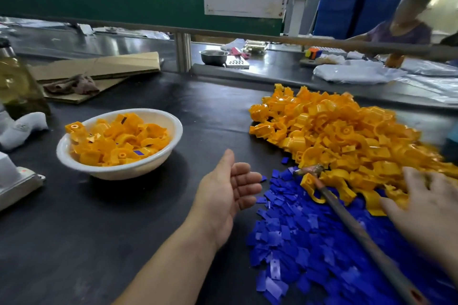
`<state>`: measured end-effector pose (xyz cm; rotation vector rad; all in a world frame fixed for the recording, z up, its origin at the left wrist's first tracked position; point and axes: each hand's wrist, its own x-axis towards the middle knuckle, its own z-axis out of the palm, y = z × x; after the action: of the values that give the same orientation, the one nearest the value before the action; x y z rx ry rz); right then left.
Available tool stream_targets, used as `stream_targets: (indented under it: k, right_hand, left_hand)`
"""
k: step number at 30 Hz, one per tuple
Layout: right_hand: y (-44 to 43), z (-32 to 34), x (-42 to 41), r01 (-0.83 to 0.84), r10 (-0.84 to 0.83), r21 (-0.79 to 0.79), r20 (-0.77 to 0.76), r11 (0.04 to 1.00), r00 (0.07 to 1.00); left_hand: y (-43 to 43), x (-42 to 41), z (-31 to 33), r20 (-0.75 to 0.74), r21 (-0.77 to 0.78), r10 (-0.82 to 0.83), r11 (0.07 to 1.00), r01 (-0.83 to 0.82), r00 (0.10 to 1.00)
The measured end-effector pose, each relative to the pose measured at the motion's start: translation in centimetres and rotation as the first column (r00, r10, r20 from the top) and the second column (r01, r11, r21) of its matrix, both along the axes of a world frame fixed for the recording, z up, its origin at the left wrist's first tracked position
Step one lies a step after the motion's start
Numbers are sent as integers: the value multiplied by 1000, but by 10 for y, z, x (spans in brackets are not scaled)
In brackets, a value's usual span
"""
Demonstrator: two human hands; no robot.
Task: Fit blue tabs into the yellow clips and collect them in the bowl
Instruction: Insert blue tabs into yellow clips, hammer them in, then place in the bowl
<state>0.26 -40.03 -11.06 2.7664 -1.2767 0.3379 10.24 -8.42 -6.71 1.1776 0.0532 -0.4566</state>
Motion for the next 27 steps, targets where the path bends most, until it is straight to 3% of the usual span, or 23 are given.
stream_targets:
  k: [3,5,10,12,16,20,23,25,27]
  right_hand:
    - [-32,3,17,-7,7,324,3,946,1000]
    - [-37,-12,22,-59,80,316,-56,947,995]
    - [-21,-14,17,-251,258,68,-146,966,955]
    - [-15,-9,8,-310,314,49,-110,949,943]
    - [8,11,-12,-407,389,159,134,900,912]
    - [32,31,-26,-426,341,171,377,888,861]
    - [40,39,-34,-458,283,220,542,861,792]
    - [43,44,-37,-485,154,293,708,824,689]
    - [51,53,-39,-616,-65,414,860,670,506]
  left_hand:
    - [-4,-5,0,-5,37,-35,999,35,999]
    - [-4,-5,-1,-9,50,-42,998,42,999]
    - [-5,-7,-1,-8,56,-64,996,64,998]
    - [-7,-10,0,-8,60,-84,995,85,996]
    - [-11,-15,0,21,113,-122,986,119,992]
    - [-18,-24,-4,67,196,-198,964,182,978]
    - [-22,-33,-10,189,292,-279,931,218,941]
    - [-23,-40,-13,294,354,-349,904,238,890]
    - [-25,-47,-14,372,417,-420,872,255,828]
